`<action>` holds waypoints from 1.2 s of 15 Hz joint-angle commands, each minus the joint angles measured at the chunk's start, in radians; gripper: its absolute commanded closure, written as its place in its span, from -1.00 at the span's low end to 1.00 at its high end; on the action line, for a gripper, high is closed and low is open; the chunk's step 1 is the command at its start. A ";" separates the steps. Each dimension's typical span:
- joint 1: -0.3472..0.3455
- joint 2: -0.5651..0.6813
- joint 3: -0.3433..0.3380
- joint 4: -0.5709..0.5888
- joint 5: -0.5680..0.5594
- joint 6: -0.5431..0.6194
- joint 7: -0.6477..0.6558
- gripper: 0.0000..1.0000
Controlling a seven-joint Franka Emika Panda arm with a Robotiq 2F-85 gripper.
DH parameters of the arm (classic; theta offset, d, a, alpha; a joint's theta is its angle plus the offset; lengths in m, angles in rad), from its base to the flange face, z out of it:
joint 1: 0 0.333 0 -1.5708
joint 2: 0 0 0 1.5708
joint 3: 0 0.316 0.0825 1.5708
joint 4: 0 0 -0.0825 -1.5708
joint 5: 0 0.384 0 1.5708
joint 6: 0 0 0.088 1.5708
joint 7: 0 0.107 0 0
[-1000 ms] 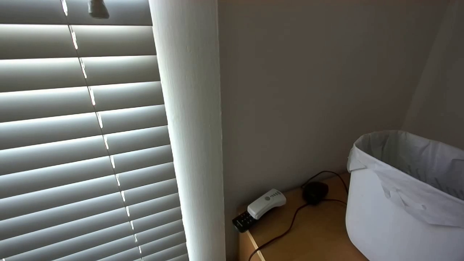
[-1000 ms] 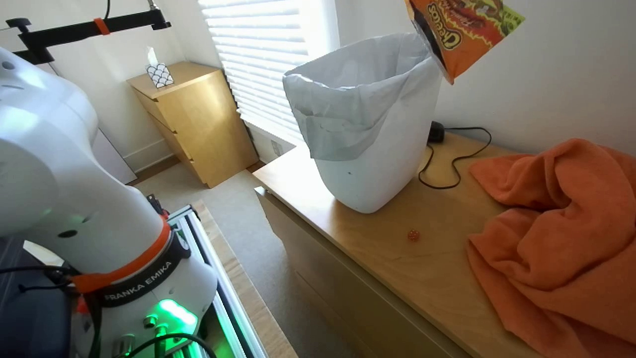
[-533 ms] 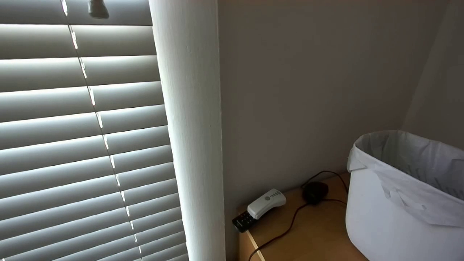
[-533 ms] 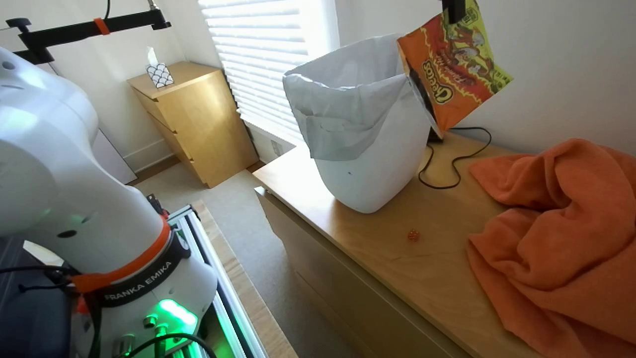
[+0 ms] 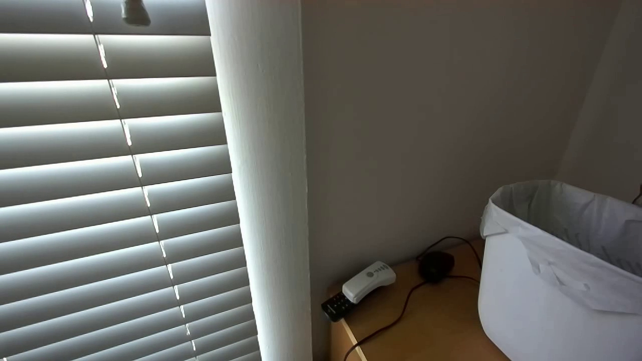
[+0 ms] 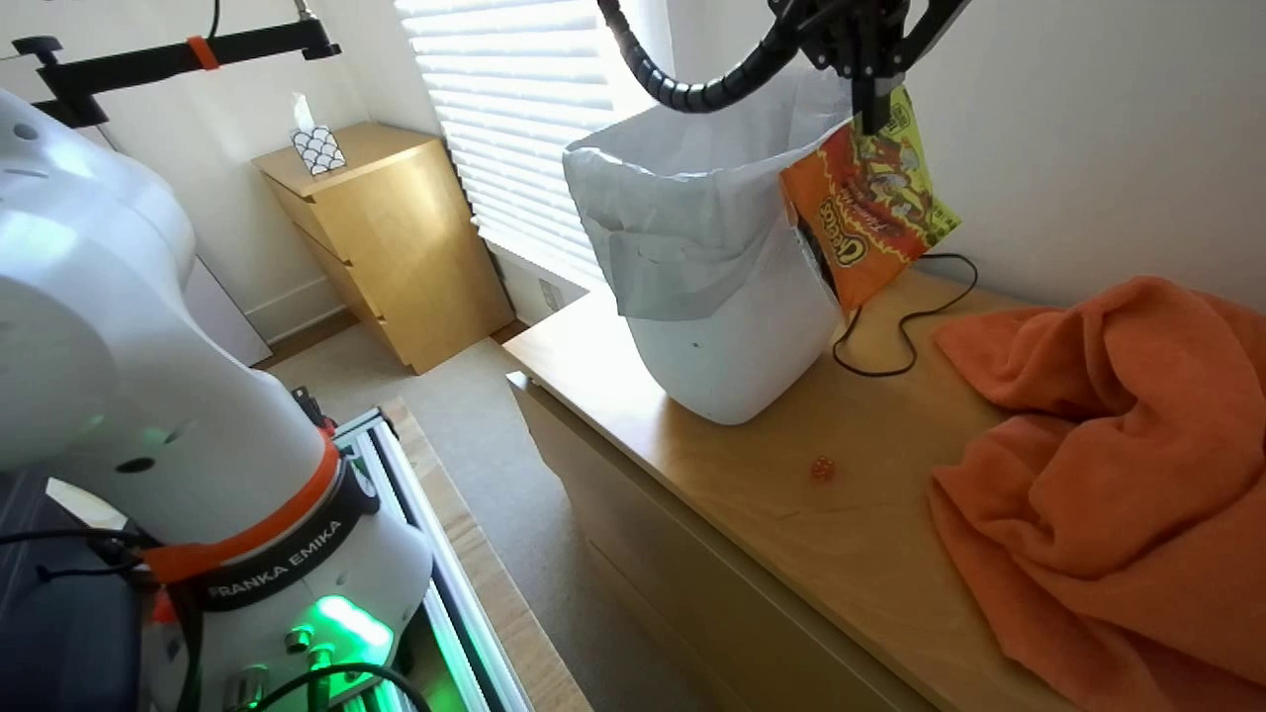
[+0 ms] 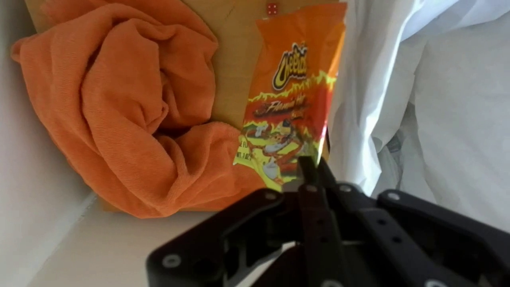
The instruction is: Remove the orange packet from the white bin and put it on the table
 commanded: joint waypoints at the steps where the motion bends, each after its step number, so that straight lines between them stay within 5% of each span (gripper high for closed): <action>1: 0.006 0.016 -0.017 -0.020 0.044 0.033 -0.047 1.00; 4: 0.002 0.032 -0.014 -0.017 0.054 0.040 -0.053 0.99; 5: -0.001 0.036 -0.012 -0.015 0.052 0.043 -0.047 0.48; 7: -0.002 0.042 -0.010 -0.013 0.049 0.046 -0.045 0.35; 16: -0.023 0.029 -0.003 -0.001 0.017 0.066 -0.023 -0.98; 18: -0.030 0.021 0.000 0.005 0.005 0.077 -0.016 -1.00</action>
